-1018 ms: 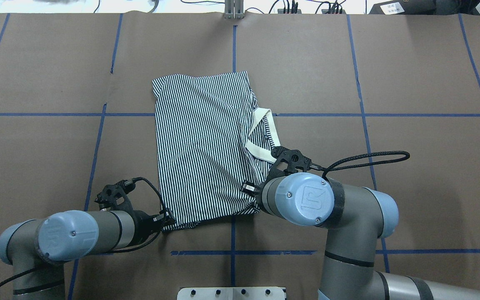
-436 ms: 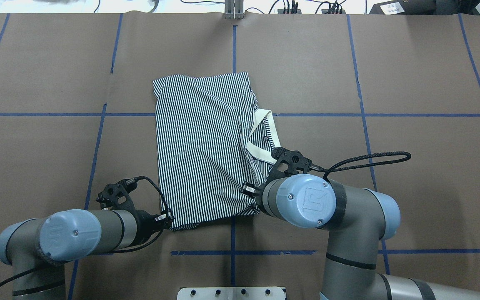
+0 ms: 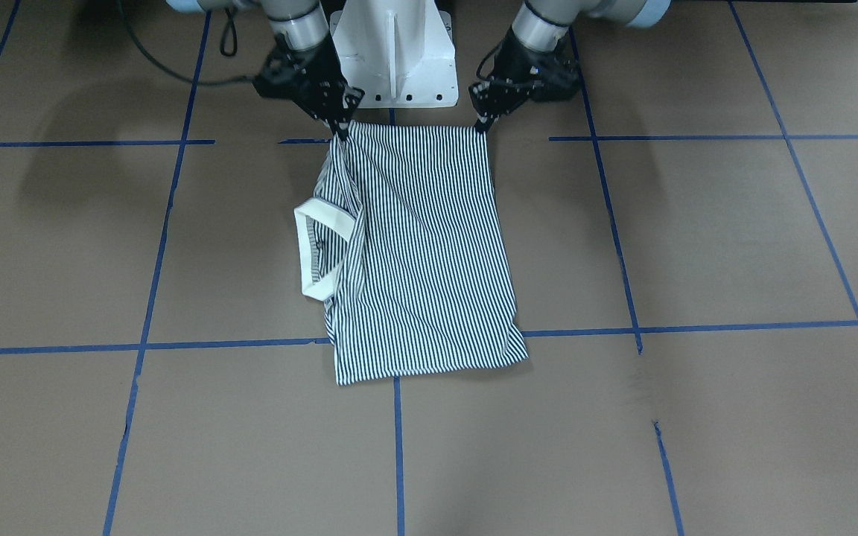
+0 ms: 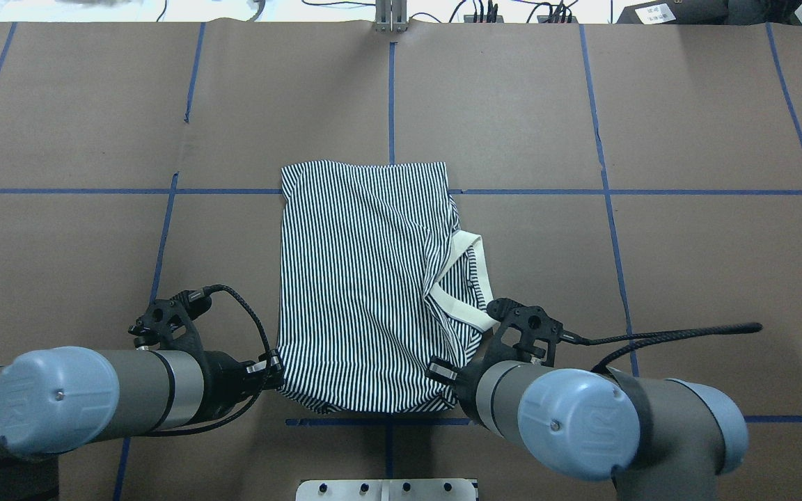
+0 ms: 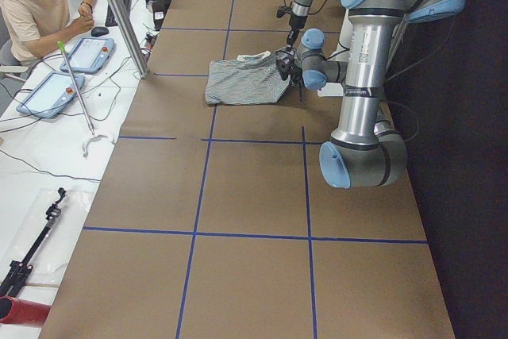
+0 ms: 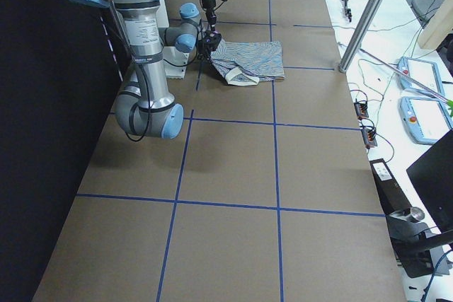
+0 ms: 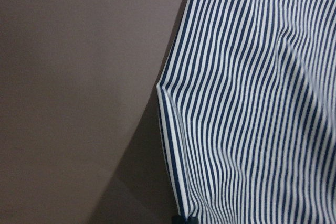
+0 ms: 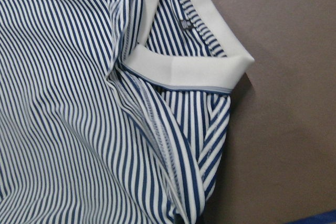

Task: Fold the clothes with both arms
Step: 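Bring the left gripper to the shirt's near edge beside the right gripper, then grasp the near edge with both grippers and fold it away from the robot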

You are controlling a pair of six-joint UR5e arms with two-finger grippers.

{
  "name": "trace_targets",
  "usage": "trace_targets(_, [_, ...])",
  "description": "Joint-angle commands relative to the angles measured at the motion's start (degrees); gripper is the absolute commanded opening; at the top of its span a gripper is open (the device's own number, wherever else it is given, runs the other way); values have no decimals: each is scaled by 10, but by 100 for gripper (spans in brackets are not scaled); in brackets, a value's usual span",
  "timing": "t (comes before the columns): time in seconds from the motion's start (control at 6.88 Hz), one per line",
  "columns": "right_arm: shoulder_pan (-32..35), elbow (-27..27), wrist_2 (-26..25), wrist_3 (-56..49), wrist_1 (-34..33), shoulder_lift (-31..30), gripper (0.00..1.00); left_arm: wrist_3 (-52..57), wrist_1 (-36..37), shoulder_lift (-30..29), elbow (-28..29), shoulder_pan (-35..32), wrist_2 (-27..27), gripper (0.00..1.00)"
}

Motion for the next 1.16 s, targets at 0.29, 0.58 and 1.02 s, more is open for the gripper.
trace_targets(0.29, [184, -136, 61, -28, -47, 163, 0, 103, 78, -162, 120, -168, -43, 0])
trace_targets(0.58, [245, -281, 128, -62, 21, 224, 0, 190, 69, -169, 179, -228, -54, 0])
trace_targets(1.02, [273, -379, 156, -120, 57, 254, 0, 227, 54, -213, 262, -246, -51, 0])
